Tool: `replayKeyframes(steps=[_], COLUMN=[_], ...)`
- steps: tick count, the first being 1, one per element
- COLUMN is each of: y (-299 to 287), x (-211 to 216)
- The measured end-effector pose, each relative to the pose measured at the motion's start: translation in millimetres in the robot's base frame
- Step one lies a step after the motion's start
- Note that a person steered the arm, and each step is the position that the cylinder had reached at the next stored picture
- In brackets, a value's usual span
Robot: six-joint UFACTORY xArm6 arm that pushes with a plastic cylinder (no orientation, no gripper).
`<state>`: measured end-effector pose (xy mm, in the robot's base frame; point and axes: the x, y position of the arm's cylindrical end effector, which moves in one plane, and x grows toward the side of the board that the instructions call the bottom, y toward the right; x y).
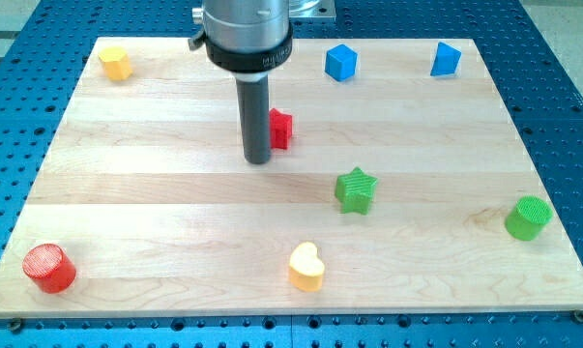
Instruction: Drag the red star to the top of the green circle
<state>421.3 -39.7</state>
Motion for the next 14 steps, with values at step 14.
replayKeyframes(steps=[14], y=[19], x=[-70])
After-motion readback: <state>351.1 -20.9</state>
